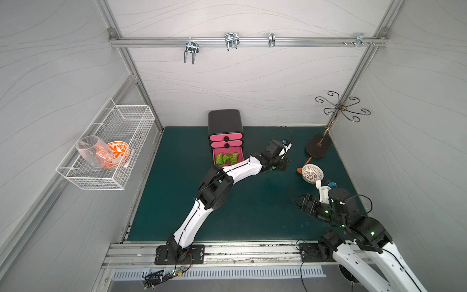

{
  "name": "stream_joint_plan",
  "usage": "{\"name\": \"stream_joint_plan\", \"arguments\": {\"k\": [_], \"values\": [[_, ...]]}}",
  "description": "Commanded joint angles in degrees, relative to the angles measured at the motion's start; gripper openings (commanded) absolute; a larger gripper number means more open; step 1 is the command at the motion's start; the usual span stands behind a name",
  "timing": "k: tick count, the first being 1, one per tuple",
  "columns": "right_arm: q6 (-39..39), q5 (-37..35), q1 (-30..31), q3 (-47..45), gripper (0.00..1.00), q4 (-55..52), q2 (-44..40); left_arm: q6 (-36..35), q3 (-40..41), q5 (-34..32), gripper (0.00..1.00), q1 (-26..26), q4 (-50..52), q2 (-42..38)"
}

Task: Place the cookies into the drawer by color
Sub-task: Place the cookie in the drawer, then pick up the cookie at the center of the board.

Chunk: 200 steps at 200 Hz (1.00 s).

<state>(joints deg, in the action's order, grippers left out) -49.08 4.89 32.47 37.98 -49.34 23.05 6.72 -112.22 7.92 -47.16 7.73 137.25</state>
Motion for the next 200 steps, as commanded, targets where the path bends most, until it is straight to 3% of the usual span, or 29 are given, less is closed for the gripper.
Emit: {"name": "stream_joint_plan", "arguments": {"k": [1,41,95,136,200], "values": [[0.3,-0.8,-0.2,0.9,0.80,-1.9,-0.4,3.0,-6.9,0.4,0.61,0.6,-1.8,4.6],[0.9,-0.9,-0.2,1.1,0.80,-2.1,0.1,5.0,-16.2,2.9,0.72,1.8,3.5,12.6],[0.9,-1.0,-0.2,1.0,0.81,-2.1,-0.2,1.7,-15.4,3.5,0.74,1.8,12.2,13.6],[0.4,-0.3,-0.2,0.2,0.81,-1.1,0.0,-1.8,-5.9,2.3,0.74,1.6,12.5,8.5],[-0.1,0.7,-0.3,-0.2,0.81,-0.4,0.7,-1.6,8.9,2.0,0.76,1.5,3.8,-5.9]]}}
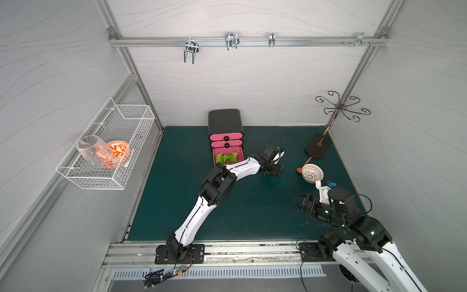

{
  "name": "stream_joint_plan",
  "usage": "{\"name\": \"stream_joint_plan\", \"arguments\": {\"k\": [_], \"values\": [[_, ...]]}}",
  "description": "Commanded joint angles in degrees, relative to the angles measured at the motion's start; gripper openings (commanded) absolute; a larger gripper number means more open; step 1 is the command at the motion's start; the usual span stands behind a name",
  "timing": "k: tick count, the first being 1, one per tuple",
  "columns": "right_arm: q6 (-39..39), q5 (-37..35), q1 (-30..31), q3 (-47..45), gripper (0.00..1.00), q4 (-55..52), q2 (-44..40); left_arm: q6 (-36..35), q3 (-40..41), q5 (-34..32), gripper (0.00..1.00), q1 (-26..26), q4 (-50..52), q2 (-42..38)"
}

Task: Place the cookies into the drawer by color
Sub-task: Pick up the cookie at the center of the board.

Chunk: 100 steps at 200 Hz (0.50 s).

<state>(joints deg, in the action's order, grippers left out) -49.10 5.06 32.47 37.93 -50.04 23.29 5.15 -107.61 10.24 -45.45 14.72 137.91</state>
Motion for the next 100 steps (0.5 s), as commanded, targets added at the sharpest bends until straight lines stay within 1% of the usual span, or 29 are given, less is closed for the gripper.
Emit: {"name": "stream_joint_plan", "arguments": {"k": [1,20,43,56,84,89,100], "values": [[-0.1,0.5,-0.2,-0.2,0.81,0.3,0.5,0.1,4.5,-0.4,0.76,-0.2,-3.4,-6.7],[-0.2,0.5,-0.3,-0.2,0.81,0.3,0.2,0.7,6.7,-2.3,0.76,-0.1,-5.0,-9.7],[-0.4,0.5,-0.2,-0.3,0.81,0.2,0.0,-0.7,6.5,-4.9,0.77,-0.2,-3.0,-10.0],[-0.5,0.5,-0.2,-0.3,0.80,0.2,0.0,-2.6,6.0,-5.1,0.79,-0.1,-1.3,-9.0],[-0.7,0.8,-0.2,-0.2,0.81,0.3,-0.1,-5.6,2.3,-5.3,0.83,0.0,4.9,-4.7],[-0.8,0.8,-0.2,-0.3,0.81,0.3,-0.1,-5.9,0.0,-5.5,0.83,0.0,5.9,-3.9],[-0.8,1.0,-0.3,-0.3,0.81,0.3,0.0,-6.8,-1.9,-5.9,0.84,0.0,8.0,-2.3]]}}
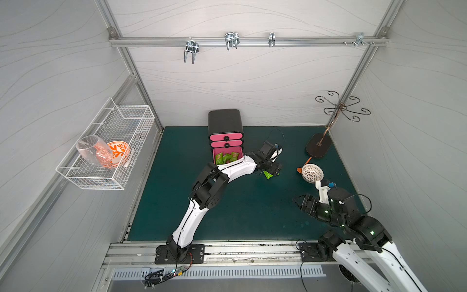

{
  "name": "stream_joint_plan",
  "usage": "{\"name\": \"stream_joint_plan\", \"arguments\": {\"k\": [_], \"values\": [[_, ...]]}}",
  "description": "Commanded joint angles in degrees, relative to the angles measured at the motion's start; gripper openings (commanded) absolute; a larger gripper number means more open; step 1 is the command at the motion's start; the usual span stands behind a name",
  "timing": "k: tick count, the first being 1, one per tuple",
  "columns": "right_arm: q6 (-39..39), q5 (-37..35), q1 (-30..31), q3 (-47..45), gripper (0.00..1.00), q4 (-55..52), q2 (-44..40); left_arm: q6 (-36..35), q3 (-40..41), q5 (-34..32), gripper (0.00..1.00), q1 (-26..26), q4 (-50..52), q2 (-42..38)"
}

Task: Place the cookies into the drawer by color
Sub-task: Pick up the cookie at the center of the board.

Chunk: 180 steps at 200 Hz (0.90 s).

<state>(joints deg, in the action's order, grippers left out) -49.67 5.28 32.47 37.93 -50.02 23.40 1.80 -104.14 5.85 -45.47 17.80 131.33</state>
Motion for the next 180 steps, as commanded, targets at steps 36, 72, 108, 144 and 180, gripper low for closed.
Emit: {"name": "stream_joint_plan", "arguments": {"k": [36,72,108,144,180], "values": [[-0.3,0.7,-0.2,-0.2,0.81,0.2,-0.3,-5.4,-7.4,1.5,0.82,-0.2,8.1,6.4],[-0.7,0.9,-0.2,-0.6,0.81,0.6,-0.1,-8.3,-6.7,-0.8,0.77,-1.4,11.7,7.1],[-0.8,1.4,-0.2,-0.9,0.81,1.5,0.4,-10.3,-6.0,-9.5,0.65,-3.3,13.6,7.7],[-1.1,1.5,-0.2,-1.0,0.81,1.6,0.4,-10.0,-8.7,-16.5,0.50,-3.9,17.0,9.7],[-1.4,1.4,-0.1,-1.1,0.81,1.7,0.1,-9.1,-6.8,-19.3,0.37,-4.3,15.8,8.2]]}}
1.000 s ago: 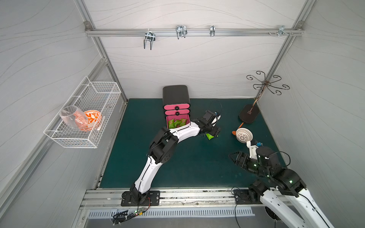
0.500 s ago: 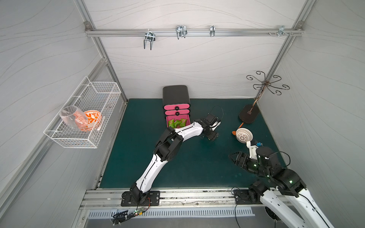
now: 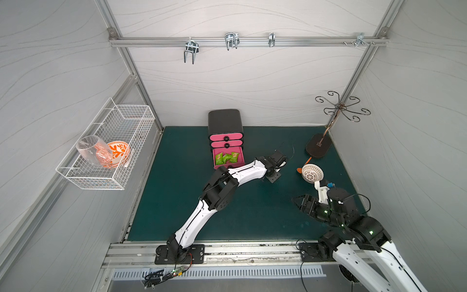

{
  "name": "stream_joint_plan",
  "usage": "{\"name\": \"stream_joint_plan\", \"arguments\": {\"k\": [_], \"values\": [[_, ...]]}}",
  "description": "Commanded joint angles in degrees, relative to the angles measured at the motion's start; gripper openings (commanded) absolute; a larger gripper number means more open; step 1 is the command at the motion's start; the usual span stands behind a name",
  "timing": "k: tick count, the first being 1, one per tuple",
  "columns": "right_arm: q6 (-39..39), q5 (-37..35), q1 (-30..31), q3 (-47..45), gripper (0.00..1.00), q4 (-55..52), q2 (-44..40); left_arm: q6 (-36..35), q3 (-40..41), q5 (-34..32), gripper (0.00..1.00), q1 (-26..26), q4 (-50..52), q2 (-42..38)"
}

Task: Place the cookies into the drawer by color
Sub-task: Pick up the cookie at the center of the board.

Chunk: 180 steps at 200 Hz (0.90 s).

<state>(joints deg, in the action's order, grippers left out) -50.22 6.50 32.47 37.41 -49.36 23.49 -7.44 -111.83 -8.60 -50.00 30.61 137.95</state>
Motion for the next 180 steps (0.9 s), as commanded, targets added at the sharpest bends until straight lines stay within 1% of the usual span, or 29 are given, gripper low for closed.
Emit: {"name": "stream_joint_plan", "arguments": {"k": [1,17,34,52,71,95,122,154,180], "values": [[-0.8,0.2,-0.2,-0.6,0.81,1.0,0.0,0.2,0.9,-4.9,0.36,0.3,2.7,1.5],[-0.8,0.2,-0.3,-0.7,0.81,1.0,0.0,0.2,3.7,-5.3,0.34,0.2,0.1,-1.5],[-0.8,0.2,-0.2,-0.8,0.81,0.9,0.0,0.1,5.7,-6.1,0.34,0.3,-2.2,-5.6],[-0.7,0.2,-0.2,-1.0,0.81,1.2,0.1,-0.5,10.2,-7.3,0.34,0.3,-5.3,-10.4],[-0.9,0.4,-0.3,-1.3,0.81,1.7,0.3,-1.5,13.1,-9.9,0.34,0.5,-8.2,-14.9],[-1.2,0.8,-0.2,-1.5,0.81,2.1,0.5,-1.8,15.9,-13.9,0.35,1.7,-10.7,-18.7],[-1.2,0.9,-0.2,-1.5,0.81,2.1,0.4,-1.7,18.9,-17.1,0.36,5.0,-11.9,-20.8],[-1.2,0.8,-0.2,-1.5,0.81,1.7,0.2,-1.6,19.8,-24.9,0.36,8.7,-9.2,-20.8],[-1.4,0.8,-0.2,-1.8,0.81,2.3,0.4,2.7,19.8,-24.9,0.36,12.2,-6.5,-21.0]]}}
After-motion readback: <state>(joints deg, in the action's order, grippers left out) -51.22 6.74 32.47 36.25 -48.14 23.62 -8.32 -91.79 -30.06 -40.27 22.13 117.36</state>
